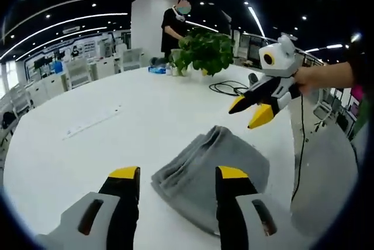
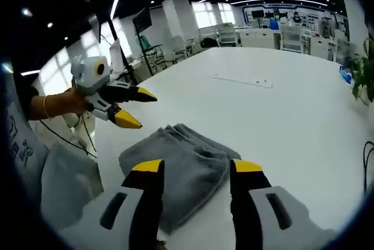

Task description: Fold the towel on the table until its edges align and the towel forms a compact rectangular stack.

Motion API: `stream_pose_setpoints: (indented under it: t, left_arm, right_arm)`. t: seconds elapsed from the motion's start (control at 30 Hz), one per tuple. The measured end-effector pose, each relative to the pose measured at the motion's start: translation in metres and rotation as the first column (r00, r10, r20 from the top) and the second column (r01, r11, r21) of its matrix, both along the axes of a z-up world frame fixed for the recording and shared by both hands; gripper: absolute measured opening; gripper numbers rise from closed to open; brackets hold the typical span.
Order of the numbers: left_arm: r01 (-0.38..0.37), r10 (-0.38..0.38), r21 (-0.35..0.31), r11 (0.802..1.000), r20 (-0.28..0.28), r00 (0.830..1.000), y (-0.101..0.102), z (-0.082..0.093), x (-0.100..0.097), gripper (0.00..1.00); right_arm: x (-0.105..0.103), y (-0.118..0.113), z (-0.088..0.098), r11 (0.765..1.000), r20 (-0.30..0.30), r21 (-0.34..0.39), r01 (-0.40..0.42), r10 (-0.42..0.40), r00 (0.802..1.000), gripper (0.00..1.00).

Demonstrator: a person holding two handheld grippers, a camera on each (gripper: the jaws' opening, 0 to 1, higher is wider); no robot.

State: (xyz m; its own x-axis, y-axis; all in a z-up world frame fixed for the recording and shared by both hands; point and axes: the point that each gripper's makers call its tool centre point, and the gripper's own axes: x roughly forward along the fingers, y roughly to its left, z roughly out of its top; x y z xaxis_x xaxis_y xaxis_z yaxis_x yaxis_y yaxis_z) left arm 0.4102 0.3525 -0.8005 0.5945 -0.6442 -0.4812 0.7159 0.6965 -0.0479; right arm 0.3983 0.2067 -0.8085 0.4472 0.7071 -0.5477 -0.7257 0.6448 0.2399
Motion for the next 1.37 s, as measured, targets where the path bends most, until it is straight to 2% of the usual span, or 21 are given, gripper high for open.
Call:
stream_pose_setpoints:
  t: [0.07, 0.17, 0.27, 0.33, 0.4, 0.47, 0.7, 0.87, 0.93, 1.03, 1.23, 1.37]
  left_arm:
    - [-0.019, 0.019, -0.02, 1.0, -0.003, 1.0, 0.002, 0.002, -0.008, 0.63]
    - [-0.066, 0.068, -0.058, 0.996, 0.023, 0.997, 0.009, 0.009, -0.02, 0.73]
    - [-0.117, 0.118, -0.099, 0.988, 0.012, 0.993, 0.017, 0.011, -0.032, 0.82]
    - [-0.148, 0.149, -0.133, 0.98, 0.0, 0.989, 0.021, 0.012, -0.039, 0.84]
    - [-0.188, 0.182, -0.187, 0.964, -0.046, 0.982, 0.024, 0.01, -0.046, 0.85]
    - [-0.22, 0.215, -0.214, 0.952, -0.049, 0.975, 0.033, 0.01, -0.053, 0.87]
    - [-0.246, 0.249, -0.208, 0.947, -0.012, 0.968, 0.046, 0.014, -0.068, 0.97]
    - [-0.248, 0.253, -0.186, 0.951, 0.004, 0.967, 0.045, 0.015, -0.073, 0.98]
    - [-0.237, 0.242, -0.157, 0.959, 0.015, 0.97, 0.044, 0.014, -0.075, 0.98]
    - [-0.225, 0.23, -0.149, 0.963, 0.02, 0.973, 0.04, 0.015, -0.078, 0.98]
    - [-0.215, 0.219, -0.138, 0.967, 0.013, 0.976, 0.041, 0.014, -0.082, 0.97]
    - [-0.206, 0.208, -0.124, 0.971, 0.004, 0.978, 0.041, 0.013, -0.082, 0.96]
  right_arm:
    - [-0.007, -0.002, 0.002, 1.0, 0.006, -0.003, 0.002, -0.002, 1.0, 0.6]
    - [-0.019, -0.005, 0.006, 1.0, 0.024, -0.003, 0.01, -0.01, 1.0, 0.7]
    - [-0.034, -0.005, 0.008, 1.0, 0.008, 0.022, 0.009, -0.009, 1.0, 0.7]
    - [-0.04, -0.004, 0.008, 1.0, 0.009, 0.022, 0.006, -0.007, 1.0, 0.71]
    - [-0.046, -0.003, 0.007, 1.0, 0.008, 0.019, -0.001, 0.001, 1.0, 0.71]
    - [-0.052, -0.003, 0.009, 1.0, 0.02, 0.014, -0.003, 0.002, 1.0, 0.71]
    - [-0.065, 0.004, 0.017, 0.999, 0.029, 0.027, -0.018, 0.017, 0.999, 0.7]
    - [-0.067, 0.004, 0.019, 1.0, 0.052, 0.027, -0.009, 0.007, 0.999, 0.71]
    - [-0.068, 0.005, 0.018, 0.999, 0.045, 0.038, -0.014, 0.013, 0.999, 0.7]
    - [-0.072, 0.006, 0.018, 0.999, 0.044, 0.034, -0.019, 0.018, 0.999, 0.7]
    - [-0.076, 0.008, 0.019, 0.999, 0.042, 0.043, -0.012, 0.01, 0.999, 0.7]
    - [-0.077, 0.011, 0.028, 0.997, 0.042, 0.071, -0.002, -0.001, 0.999, 0.69]
